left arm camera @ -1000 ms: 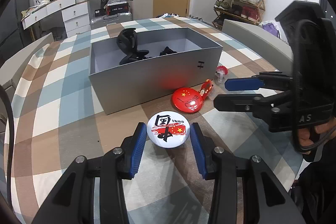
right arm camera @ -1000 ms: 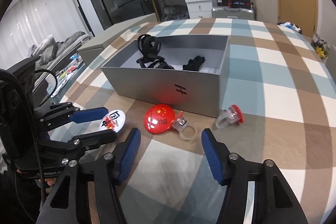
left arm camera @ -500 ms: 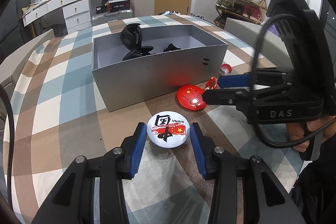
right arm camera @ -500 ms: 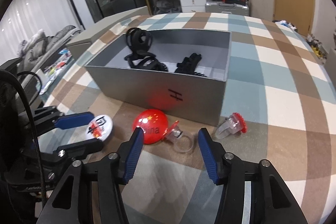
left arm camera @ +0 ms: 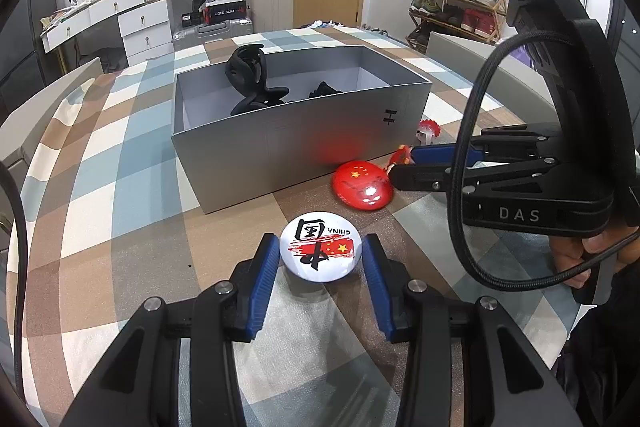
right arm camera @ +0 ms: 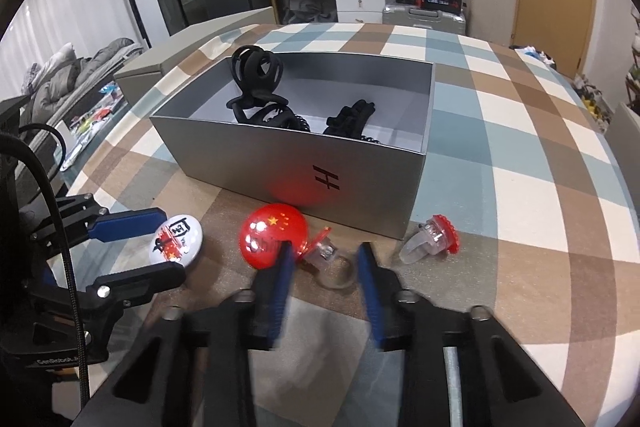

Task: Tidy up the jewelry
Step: 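Grasp the red-capped ring with the right tool while the left tool holds the badge, then carry the badge and ring over the grey box with both tools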

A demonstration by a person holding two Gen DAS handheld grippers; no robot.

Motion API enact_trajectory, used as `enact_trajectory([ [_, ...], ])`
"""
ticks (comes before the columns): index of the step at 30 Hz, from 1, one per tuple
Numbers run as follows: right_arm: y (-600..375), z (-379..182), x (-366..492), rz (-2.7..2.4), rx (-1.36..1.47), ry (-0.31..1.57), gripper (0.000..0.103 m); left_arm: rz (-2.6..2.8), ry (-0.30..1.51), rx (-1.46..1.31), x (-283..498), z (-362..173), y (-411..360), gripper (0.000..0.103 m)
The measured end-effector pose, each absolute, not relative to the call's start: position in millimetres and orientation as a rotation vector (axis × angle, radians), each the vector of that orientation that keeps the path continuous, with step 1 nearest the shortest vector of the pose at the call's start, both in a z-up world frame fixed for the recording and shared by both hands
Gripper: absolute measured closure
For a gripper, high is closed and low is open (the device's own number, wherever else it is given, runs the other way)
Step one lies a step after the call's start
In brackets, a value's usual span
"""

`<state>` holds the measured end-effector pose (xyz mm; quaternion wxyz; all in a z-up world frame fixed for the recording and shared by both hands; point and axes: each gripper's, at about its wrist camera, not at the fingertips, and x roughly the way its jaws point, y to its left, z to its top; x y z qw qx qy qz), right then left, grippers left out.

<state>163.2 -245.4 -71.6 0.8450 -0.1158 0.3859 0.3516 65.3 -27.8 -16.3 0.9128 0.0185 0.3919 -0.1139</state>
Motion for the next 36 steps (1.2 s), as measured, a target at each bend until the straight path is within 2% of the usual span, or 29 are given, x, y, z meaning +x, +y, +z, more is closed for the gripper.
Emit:
enact_trajectory([
  [17, -266.5, -57.8, 152.9, 0.786, -0.157, 0.753, 0.075, -0.230, 0.790, 0.034, 63.9, -13.3, -26.5, 0.066],
  [36, -283.9, -35.5, 148.3, 0.835, -0.039, 0.644, 0.075, -0.221, 0.663, 0.017, 59.6, 7.3, -23.1, 0.066],
])
